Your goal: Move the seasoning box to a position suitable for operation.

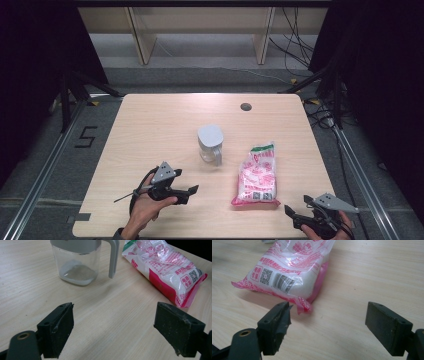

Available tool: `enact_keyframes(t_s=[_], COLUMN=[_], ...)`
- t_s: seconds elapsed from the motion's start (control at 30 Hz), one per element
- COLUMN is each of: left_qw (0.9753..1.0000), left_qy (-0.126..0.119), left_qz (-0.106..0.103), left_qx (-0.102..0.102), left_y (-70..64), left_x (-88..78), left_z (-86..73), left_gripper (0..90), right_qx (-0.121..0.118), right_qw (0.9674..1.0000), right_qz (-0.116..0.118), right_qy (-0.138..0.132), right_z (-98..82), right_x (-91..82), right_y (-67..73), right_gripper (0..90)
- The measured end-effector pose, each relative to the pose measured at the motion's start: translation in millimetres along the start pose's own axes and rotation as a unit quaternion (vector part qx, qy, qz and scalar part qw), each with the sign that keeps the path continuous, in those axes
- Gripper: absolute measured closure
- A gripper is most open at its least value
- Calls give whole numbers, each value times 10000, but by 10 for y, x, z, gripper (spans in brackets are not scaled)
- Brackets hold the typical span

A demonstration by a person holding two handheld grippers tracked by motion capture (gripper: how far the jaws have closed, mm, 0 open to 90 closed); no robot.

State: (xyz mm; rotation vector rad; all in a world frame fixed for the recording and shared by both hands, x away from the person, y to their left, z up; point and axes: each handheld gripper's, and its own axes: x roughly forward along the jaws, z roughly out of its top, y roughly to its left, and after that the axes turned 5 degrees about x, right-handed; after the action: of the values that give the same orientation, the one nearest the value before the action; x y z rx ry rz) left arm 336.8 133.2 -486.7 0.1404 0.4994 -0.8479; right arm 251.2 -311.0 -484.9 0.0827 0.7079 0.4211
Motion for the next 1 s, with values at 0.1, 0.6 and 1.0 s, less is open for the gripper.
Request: enact_keyframes(t_s=[0.1, 0.6, 1.0], left_qw=[9998, 9998, 9999], left_qy=[71, -46, -71], left_qz=[83, 2, -98], left_qx=[192, 195, 68], left_y=[22, -31, -93], left_x=[-8, 121, 484], left_z=[2, 24, 145], left_gripper=[153, 205, 365], right_qx=[-93, -186, -246], right_qw=[9999, 9998, 9997], right_qz=[73, 20, -19], right_qy=[10, -50, -94], right_z=[9, 6, 4], right_x=[15, 20, 35], right_y=[-7, -23, -26], right_gripper=[211, 207, 206])
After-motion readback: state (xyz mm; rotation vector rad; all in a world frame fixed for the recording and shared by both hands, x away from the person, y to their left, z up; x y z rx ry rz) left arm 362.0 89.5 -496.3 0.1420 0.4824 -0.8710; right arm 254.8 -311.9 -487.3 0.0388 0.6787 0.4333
